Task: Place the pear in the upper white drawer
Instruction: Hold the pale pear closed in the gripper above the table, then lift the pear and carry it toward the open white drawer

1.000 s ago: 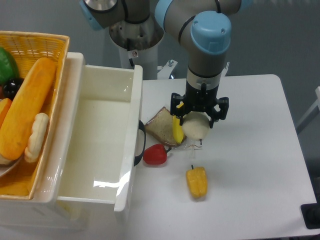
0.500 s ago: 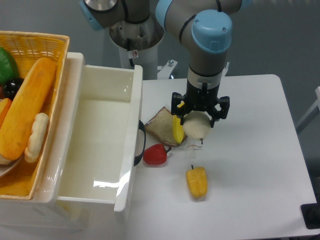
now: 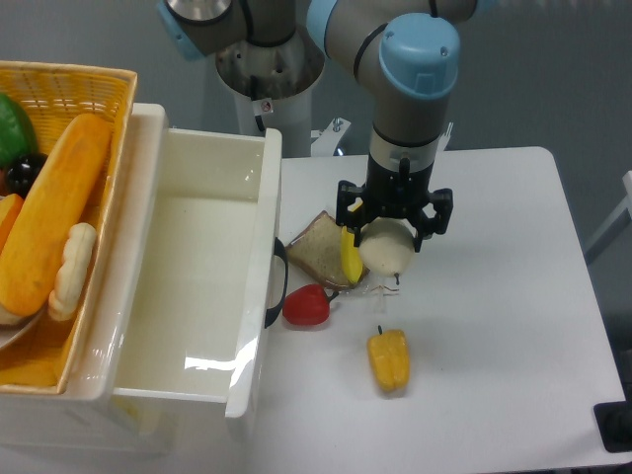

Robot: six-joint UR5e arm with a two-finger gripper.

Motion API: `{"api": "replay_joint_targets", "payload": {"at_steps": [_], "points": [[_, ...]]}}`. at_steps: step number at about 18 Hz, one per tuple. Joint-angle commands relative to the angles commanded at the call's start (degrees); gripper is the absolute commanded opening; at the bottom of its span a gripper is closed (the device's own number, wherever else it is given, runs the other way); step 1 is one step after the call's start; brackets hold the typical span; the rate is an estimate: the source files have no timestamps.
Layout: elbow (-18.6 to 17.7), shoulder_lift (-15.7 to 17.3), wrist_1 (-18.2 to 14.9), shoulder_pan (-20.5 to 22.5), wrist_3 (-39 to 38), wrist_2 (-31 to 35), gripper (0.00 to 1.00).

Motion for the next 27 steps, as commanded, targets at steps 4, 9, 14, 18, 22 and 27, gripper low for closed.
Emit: {"api": "replay_joint_targets", "payload": {"at_steps": [4, 9, 14, 18, 22, 27], "points": [[0.4, 0.2, -0.8, 0.1, -2.1, -0.2, 0.48], [1.7, 0.8, -0.9, 0.3, -7.9, -3.3, 0.48], [3.3, 2.6, -1.0, 1.9, -12.7, -6.1, 0.48], [3.3, 5.4, -2.0, 2.7, -18.2, -11.2, 0.48], [3.1, 7.7, -2.5, 2.1, -23.7, -15.1, 0.48], [2.5, 8.6, -2.6, -2.8, -26.2, -16.0, 0.49]]}}
